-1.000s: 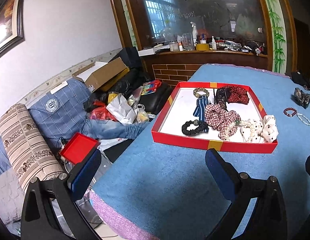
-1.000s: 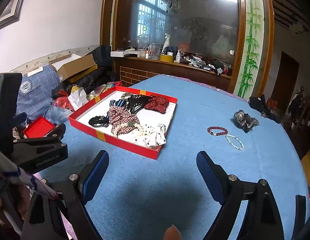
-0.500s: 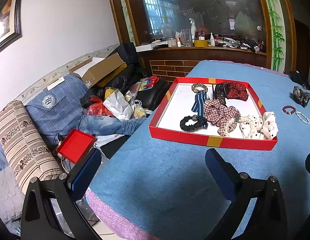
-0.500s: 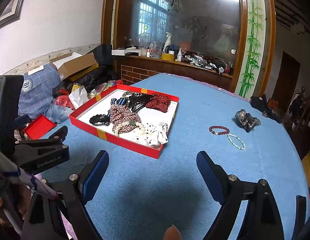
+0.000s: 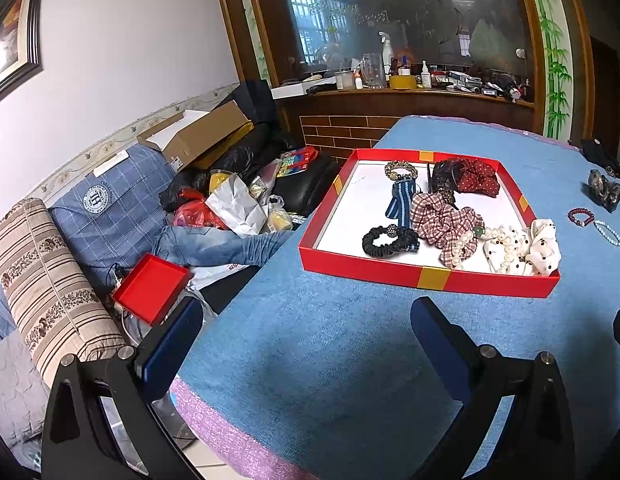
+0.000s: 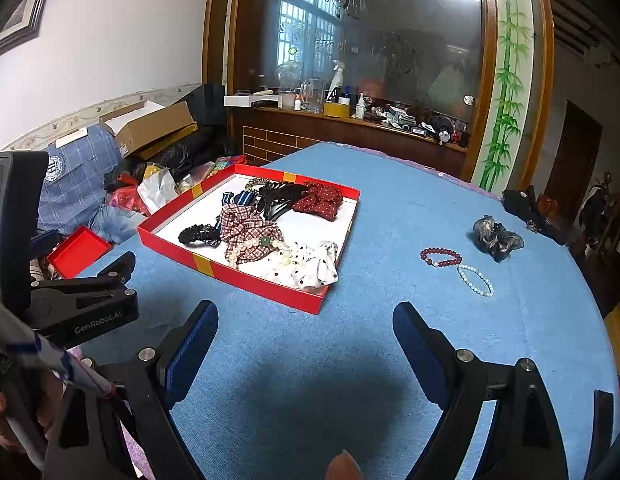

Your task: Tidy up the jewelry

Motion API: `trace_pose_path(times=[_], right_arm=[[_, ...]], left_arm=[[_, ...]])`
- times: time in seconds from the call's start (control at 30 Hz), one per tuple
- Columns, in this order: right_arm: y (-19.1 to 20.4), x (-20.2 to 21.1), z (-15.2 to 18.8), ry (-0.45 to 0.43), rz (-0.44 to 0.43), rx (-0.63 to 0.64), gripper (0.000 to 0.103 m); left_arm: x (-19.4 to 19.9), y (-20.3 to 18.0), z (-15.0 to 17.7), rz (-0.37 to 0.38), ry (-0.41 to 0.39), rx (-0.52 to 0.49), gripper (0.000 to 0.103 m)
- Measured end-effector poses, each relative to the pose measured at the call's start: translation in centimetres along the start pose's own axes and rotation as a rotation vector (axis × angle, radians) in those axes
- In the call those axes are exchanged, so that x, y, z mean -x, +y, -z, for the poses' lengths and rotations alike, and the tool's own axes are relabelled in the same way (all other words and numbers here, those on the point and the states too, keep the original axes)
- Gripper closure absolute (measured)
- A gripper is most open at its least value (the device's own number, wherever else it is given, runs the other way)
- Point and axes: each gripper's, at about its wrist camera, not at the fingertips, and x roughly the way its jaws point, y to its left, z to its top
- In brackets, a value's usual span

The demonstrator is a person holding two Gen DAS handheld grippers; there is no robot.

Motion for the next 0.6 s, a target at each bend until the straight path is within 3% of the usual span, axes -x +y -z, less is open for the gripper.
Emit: trace_pose_path(times=[0.6], right_arm=[[-0.26,0.21,-0.02,-0.001,-0.004,-0.015,0.011]], left_arm=[[0.27,0.14,-0.20,0.001,-0.005,0.000,0.000]])
